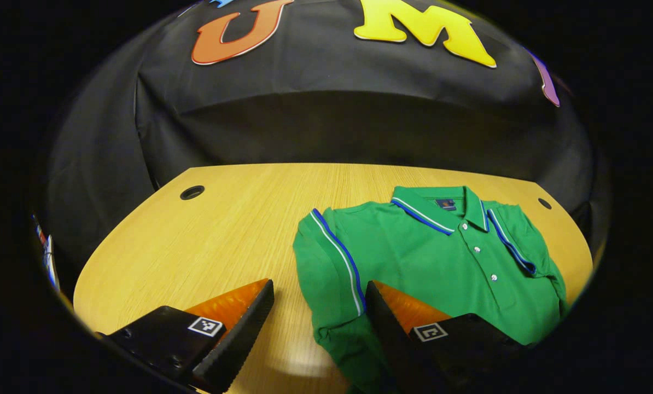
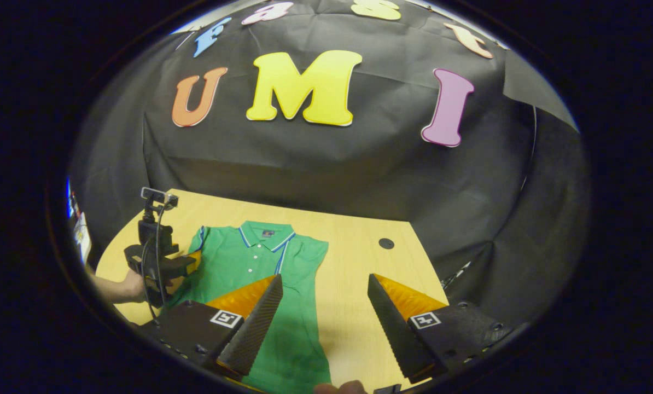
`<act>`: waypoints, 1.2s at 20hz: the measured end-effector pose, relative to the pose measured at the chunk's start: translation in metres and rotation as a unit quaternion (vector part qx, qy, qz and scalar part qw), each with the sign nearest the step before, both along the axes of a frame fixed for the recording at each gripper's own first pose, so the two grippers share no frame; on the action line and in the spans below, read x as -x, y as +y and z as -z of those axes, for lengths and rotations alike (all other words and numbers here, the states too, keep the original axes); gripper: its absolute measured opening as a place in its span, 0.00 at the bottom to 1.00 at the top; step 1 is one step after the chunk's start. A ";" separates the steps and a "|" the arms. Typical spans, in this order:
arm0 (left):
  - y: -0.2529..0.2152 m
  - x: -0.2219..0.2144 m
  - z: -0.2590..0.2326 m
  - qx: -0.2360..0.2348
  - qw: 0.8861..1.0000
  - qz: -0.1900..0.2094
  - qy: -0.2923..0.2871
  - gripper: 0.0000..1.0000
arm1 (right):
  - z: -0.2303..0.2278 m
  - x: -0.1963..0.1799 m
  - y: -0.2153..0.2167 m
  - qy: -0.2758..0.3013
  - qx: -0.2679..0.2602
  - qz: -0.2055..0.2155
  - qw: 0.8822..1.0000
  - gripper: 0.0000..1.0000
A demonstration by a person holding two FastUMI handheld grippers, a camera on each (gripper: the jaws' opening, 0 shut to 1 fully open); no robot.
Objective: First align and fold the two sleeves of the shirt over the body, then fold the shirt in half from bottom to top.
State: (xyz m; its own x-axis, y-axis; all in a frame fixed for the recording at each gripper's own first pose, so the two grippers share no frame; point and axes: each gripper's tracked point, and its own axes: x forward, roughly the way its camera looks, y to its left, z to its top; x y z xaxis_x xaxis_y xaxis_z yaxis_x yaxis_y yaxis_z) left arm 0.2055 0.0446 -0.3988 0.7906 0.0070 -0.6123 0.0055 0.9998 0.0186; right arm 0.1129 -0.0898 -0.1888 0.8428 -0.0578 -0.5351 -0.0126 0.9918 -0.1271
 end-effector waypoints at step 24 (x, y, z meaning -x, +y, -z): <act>-0.025 -0.030 -0.112 0.003 0.990 0.097 -0.106 0.06 | 0.001 0.018 0.035 0.013 -0.044 0.004 0.999 0.97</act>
